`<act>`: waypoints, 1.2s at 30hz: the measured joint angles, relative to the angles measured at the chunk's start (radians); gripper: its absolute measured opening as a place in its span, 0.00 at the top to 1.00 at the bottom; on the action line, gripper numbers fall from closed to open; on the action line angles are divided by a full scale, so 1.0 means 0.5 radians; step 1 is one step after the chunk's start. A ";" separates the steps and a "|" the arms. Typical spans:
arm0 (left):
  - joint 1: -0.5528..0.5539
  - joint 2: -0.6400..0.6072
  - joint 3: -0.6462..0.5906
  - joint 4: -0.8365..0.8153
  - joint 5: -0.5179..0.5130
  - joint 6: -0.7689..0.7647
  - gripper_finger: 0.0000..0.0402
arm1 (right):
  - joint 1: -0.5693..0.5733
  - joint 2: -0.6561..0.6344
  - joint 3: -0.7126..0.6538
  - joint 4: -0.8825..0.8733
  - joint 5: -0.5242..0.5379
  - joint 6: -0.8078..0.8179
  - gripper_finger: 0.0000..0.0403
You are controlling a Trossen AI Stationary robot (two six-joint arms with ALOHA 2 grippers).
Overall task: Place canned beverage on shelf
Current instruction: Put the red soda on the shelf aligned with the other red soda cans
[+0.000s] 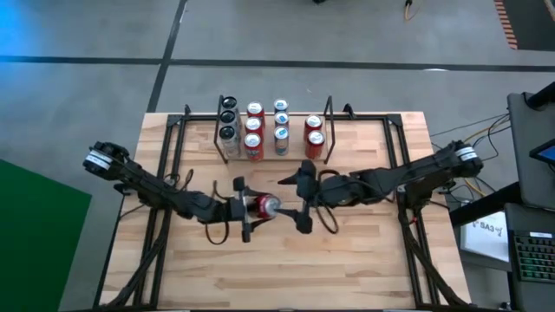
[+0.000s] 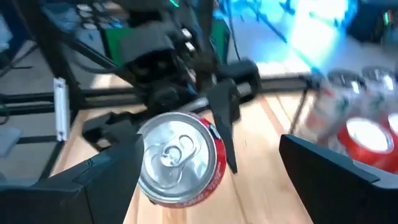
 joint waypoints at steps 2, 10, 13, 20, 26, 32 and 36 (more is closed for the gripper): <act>-0.019 -0.004 -0.034 0.130 0.041 0.052 0.28 | 0.030 -0.021 -0.011 0.068 -0.008 -0.113 0.10; -0.069 -0.068 -0.304 0.752 0.266 0.157 0.28 | 0.133 -0.028 -0.262 0.608 -0.009 -0.475 0.10; -0.073 -0.129 -0.396 0.844 0.344 0.151 0.28 | 0.134 -0.028 -0.472 0.973 -0.017 -0.578 0.10; -0.030 -0.206 -0.502 1.008 0.332 0.269 0.28 | -0.051 0.011 -0.806 1.492 -0.126 -0.587 0.10; 0.142 -0.212 -0.512 1.006 0.325 0.235 0.28 | -0.182 0.014 -0.882 1.716 -0.301 -0.763 0.10; 0.268 -0.205 -0.493 0.932 0.325 0.119 0.28 | -0.288 0.012 -0.934 1.561 -0.345 -0.827 0.10; 0.275 -0.201 -0.445 0.793 0.322 0.053 0.28 | -0.346 0.045 -1.031 1.817 -0.530 -0.834 0.10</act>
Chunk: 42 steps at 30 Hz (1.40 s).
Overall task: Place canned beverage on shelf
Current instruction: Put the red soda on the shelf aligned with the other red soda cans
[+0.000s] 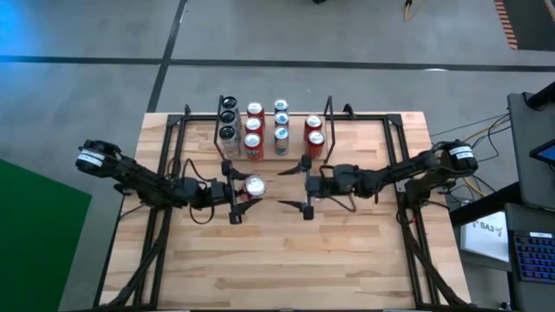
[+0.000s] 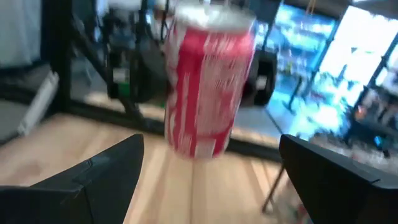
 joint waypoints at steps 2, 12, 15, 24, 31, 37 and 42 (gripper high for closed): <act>0.001 0.000 0.034 -0.049 0.001 -0.004 0.28 | -0.036 0.008 -0.017 0.155 -0.092 0.023 0.10; -0.032 0.000 0.067 -0.067 0.186 0.061 0.28 | -0.078 0.034 0.074 0.578 -0.379 0.333 0.10; -0.019 0.000 0.079 -0.036 0.149 0.106 0.28 | -0.081 0.033 0.169 0.449 -0.370 0.329 0.10; -0.018 0.003 0.143 0.059 0.144 0.103 0.28 | -0.057 0.148 0.324 0.332 -0.371 0.359 0.10; -0.018 0.019 0.164 0.037 0.125 0.169 0.28 | -0.053 0.321 0.506 0.300 -0.395 0.391 0.10; -0.015 0.042 0.173 0.023 0.115 0.204 0.28 | -0.055 0.458 0.740 0.197 -0.532 0.338 0.10; -0.015 0.045 0.173 -0.020 0.111 0.201 0.28 | -0.063 0.525 0.946 -0.116 -0.525 0.286 0.13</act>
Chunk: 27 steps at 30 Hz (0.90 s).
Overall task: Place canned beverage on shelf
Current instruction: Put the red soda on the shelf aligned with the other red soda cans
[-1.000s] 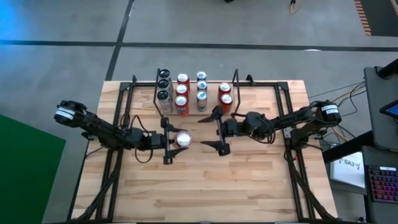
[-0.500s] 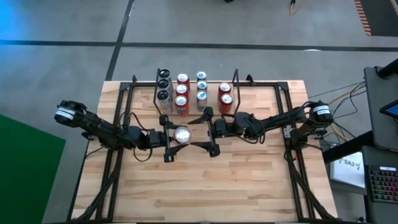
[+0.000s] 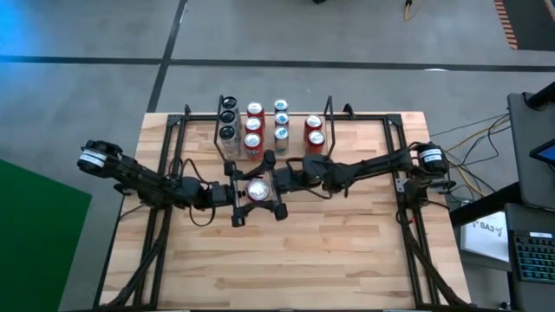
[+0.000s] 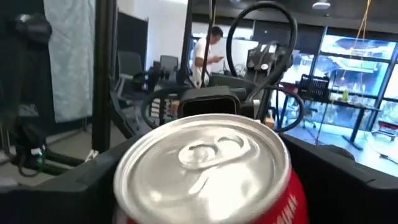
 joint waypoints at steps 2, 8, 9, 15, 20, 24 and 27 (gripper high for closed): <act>0.000 -0.001 0.000 0.004 -0.010 -0.007 0.28 | -0.001 0.014 0.065 -0.093 -0.001 -0.033 0.18; 0.001 -0.002 -0.002 0.010 -0.050 0.000 0.22 | 0.002 0.005 0.130 -0.240 0.078 0.002 0.30; 0.001 -0.002 -0.002 0.005 -0.061 0.012 0.21 | 0.001 0.000 0.131 -0.251 0.086 0.039 0.30; 0.004 -0.002 -0.002 -0.038 -0.104 0.015 0.18 | -0.026 -0.024 0.131 -0.309 0.097 0.176 0.30; 0.006 -0.003 -0.002 -0.051 -0.151 -0.048 0.17 | -0.044 -0.038 0.167 -0.397 0.106 0.278 0.30; 0.006 -0.018 0.000 -0.033 -0.360 -0.054 0.17 | -0.061 -0.051 0.268 -0.606 0.140 0.240 0.30; 0.009 -0.018 0.002 -0.050 -0.414 -0.054 0.17 | -0.091 -0.052 0.363 -0.819 0.134 0.199 0.30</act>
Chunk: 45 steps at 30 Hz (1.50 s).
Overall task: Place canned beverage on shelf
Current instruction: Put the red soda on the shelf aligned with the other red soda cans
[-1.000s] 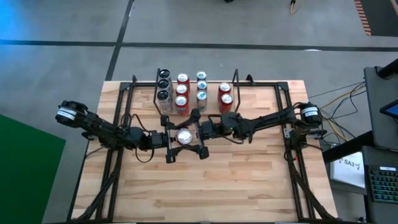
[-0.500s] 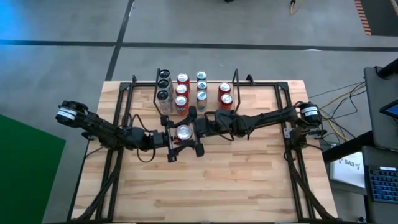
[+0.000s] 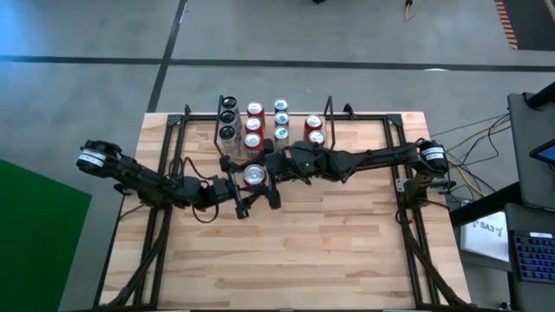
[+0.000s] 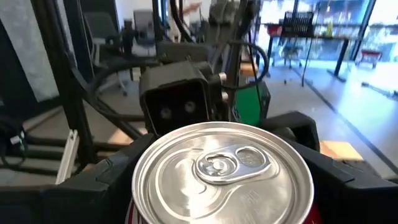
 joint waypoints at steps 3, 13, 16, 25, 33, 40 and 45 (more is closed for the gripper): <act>0.007 0.001 0.000 -0.019 -0.030 0.009 0.17 | -0.044 -0.003 0.079 -0.198 -0.018 0.003 0.30; 0.012 0.001 0.000 -0.037 -0.159 0.038 0.17 | -0.109 -0.003 0.146 -0.343 0.009 0.021 0.30; 0.012 0.002 0.000 -0.042 -0.158 0.047 0.17 | -0.108 -0.005 0.149 -0.364 0.020 0.030 0.30; 0.011 0.003 -0.004 -0.067 -0.149 0.056 0.02 | -0.109 -0.047 0.152 -0.475 0.021 0.062 0.30; 0.011 -0.026 -0.005 -0.084 -0.163 0.076 0.05 | -0.122 -0.116 0.152 -0.628 0.025 0.029 0.30; 0.011 -0.223 -0.006 -0.176 -0.162 0.073 0.04 | -0.218 -0.191 0.152 -0.711 0.026 -0.060 0.30; 0.012 -0.413 -0.006 -0.314 -0.164 0.125 0.04 | -0.322 -0.232 0.152 -0.723 -0.001 -0.119 0.30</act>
